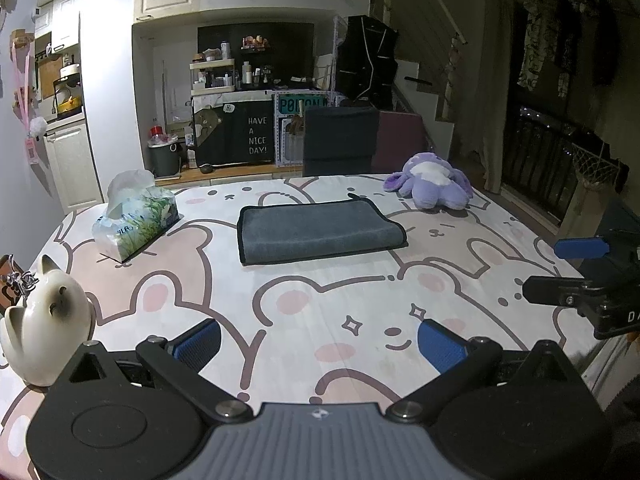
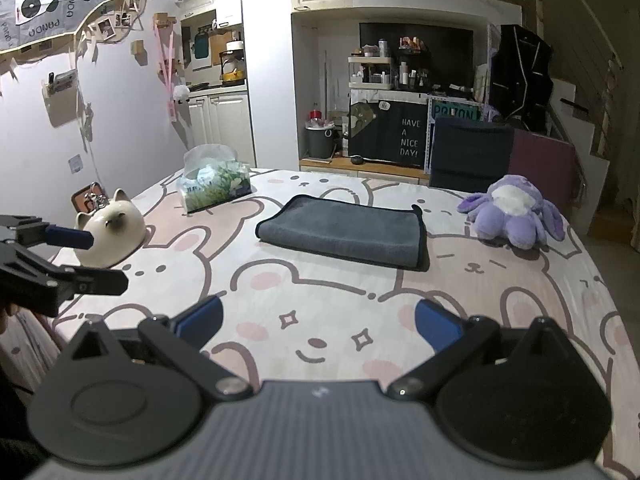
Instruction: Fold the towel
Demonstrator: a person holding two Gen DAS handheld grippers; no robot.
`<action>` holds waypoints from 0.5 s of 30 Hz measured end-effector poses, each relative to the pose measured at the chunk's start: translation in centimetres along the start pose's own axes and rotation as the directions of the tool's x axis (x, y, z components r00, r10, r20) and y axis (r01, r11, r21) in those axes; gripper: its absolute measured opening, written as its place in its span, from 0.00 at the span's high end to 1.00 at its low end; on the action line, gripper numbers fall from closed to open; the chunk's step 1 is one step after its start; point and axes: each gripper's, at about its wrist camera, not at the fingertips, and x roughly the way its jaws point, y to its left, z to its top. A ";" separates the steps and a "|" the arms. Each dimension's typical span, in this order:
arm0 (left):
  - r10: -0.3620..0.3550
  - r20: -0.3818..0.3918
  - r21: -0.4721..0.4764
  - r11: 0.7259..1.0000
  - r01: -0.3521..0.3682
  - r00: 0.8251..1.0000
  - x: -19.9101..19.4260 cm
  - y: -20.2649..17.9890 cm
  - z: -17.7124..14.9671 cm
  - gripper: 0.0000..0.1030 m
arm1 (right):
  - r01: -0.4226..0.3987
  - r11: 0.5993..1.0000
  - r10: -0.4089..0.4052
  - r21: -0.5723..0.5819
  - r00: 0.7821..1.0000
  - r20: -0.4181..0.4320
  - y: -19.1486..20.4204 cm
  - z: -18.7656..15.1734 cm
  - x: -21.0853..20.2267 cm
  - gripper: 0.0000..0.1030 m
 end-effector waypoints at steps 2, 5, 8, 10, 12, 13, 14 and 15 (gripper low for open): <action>0.000 0.000 -0.001 1.000 0.000 1.000 0.0 0.0 0.0 0.00 | -0.002 1.000 0.002 -0.002 1.000 0.000 0.1 -0.1 0.0 0.00; 0.001 0.000 0.000 1.000 -0.001 1.000 0.0 0.0 0.0 0.00 | -0.006 1.000 0.006 -0.006 1.000 0.000 0.2 -0.1 0.0 0.00; 0.001 0.000 -0.001 1.000 -0.001 1.000 0.0 0.0 0.0 0.00 | -0.010 1.000 0.010 -0.009 1.000 0.000 0.1 -0.2 0.0 0.00; -0.001 0.001 0.000 1.000 0.001 1.000 -0.1 0.0 0.0 0.00 | -0.011 1.000 0.011 -0.008 1.000 0.000 0.1 -0.2 0.0 0.00; -0.003 0.001 0.000 1.000 0.003 1.000 -0.1 -0.1 0.0 0.00 | -0.010 1.000 0.010 -0.009 1.000 0.000 0.1 -0.2 0.0 0.00; -0.003 0.001 0.000 1.000 0.003 1.000 -0.2 -0.2 0.0 0.00 | -0.010 1.000 0.010 -0.009 1.000 0.000 0.1 -0.2 0.0 0.00; -0.003 0.001 0.000 1.000 0.003 1.000 -0.2 -0.2 0.0 0.00 | -0.010 1.000 0.010 -0.009 1.000 0.000 0.1 -0.2 0.0 0.00; -0.003 0.001 0.000 1.000 0.003 1.000 -0.2 -0.2 0.0 0.00 | -0.011 1.000 0.011 -0.009 1.000 0.000 0.1 -0.2 0.0 0.00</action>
